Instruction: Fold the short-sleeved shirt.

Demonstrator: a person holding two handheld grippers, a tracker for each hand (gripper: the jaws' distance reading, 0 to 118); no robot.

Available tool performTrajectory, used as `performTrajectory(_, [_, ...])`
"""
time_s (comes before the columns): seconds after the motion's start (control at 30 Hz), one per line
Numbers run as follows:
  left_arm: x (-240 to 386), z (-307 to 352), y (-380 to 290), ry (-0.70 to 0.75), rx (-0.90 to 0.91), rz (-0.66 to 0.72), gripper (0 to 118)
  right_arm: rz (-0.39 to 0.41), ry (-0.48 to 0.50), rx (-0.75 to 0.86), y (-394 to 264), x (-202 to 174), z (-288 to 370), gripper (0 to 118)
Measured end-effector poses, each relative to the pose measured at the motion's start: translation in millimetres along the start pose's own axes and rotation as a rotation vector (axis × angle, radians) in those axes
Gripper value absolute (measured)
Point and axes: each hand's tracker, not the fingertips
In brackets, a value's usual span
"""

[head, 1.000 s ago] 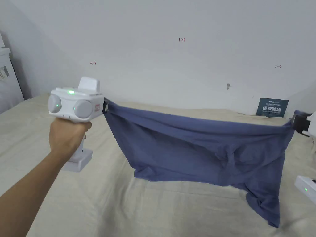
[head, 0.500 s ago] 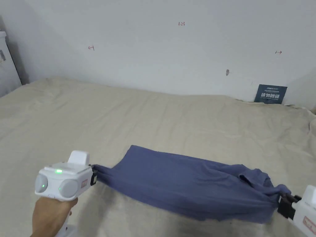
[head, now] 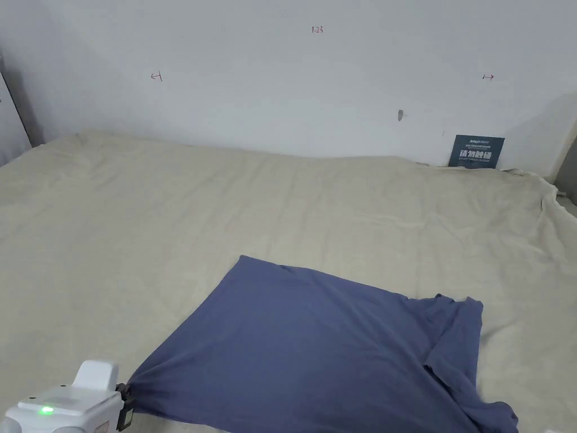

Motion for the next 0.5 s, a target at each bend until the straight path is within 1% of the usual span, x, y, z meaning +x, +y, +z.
performTrajectory(0.1, [-2.2, 3.0, -13.8, 0.003, -0.018, 0.002, 0, 0.030, -0.014, -0.020, -12.6, -7.2, 11.0, 5])
performTrajectory(0.2, [-1.1, 3.6, -24.3, 0.006, -0.031, -0.003, 0, 0.038, -0.026, -0.042, -24.5, -8.7, 13.6, 5])
performTrajectory(0.27, [0.0, 0.1, -27.8, 0.008, -0.044, 0.000, 0, 0.034, -0.034, -0.071, -30.8, -6.7, 8.2, 5])
performTrajectory(0.4, [4.4, -18.6, -26.3, 0.025, -0.113, 0.011, 0, 0.000, -0.069, -0.158, -42.6, -1.9, -20.3, 5])
performTrajectory(0.5, [7.3, -35.4, -29.0, 0.040, -0.175, 0.025, 0, -0.020, -0.086, -0.218, -49.2, -8.3, -35.1, 5])
